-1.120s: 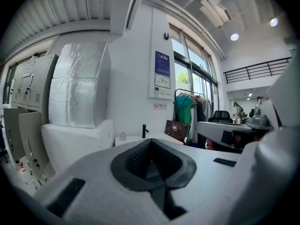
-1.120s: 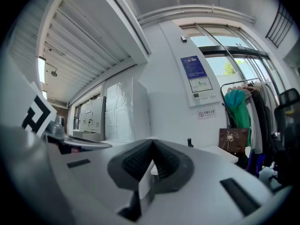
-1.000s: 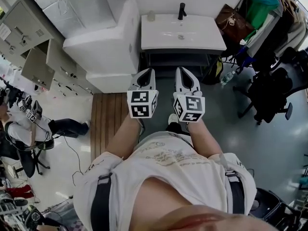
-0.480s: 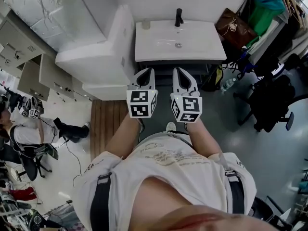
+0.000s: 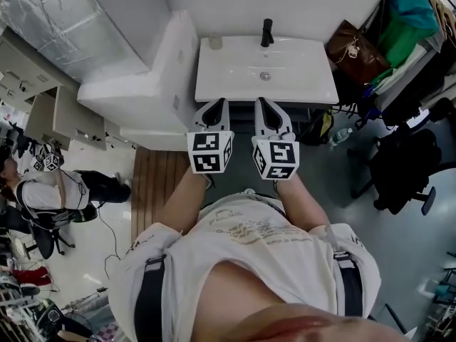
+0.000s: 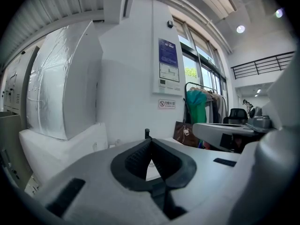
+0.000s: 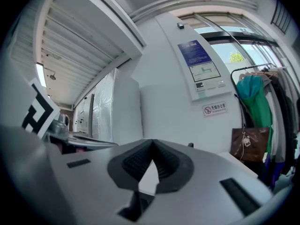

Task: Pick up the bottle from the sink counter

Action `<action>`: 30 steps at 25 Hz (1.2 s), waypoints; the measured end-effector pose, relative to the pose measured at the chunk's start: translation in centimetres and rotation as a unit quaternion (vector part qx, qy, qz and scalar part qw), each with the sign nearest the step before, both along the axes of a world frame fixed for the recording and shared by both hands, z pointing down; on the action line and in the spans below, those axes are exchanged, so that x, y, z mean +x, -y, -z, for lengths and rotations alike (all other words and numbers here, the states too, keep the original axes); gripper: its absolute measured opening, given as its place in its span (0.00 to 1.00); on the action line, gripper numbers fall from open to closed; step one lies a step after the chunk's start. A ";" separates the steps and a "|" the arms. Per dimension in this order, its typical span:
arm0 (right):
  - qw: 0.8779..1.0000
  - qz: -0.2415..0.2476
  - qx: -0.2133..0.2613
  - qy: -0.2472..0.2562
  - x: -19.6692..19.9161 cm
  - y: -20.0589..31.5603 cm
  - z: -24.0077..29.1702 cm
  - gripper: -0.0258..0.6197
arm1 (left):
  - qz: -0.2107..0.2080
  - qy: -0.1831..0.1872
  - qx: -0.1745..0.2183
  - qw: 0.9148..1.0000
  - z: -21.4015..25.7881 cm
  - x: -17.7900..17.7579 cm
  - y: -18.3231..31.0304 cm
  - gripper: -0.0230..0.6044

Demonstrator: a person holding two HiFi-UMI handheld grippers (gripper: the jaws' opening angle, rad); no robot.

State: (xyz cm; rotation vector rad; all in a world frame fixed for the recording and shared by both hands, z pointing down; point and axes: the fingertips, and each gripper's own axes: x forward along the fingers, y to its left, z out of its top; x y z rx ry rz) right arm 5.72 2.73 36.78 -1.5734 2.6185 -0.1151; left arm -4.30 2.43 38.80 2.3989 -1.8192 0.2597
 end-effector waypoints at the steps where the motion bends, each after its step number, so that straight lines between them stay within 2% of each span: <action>1: 1.000 0.003 -0.001 0.000 0.1 0.6 0.0 0.08 | 0.003 0.000 0.001 1.000 0.0 0.1 0.5 0.07; 12: 1.000 0.014 0.003 -0.001 1.1 4.5 -0.3 0.08 | 0.011 0.000 0.002 1.000 -0.7 1.0 4.3 0.07; 30: 1.000 0.012 -0.001 -0.005 -0.4 12.9 -1.4 0.08 | 0.011 -0.008 -0.001 1.000 -1.8 -0.5 13.0 0.07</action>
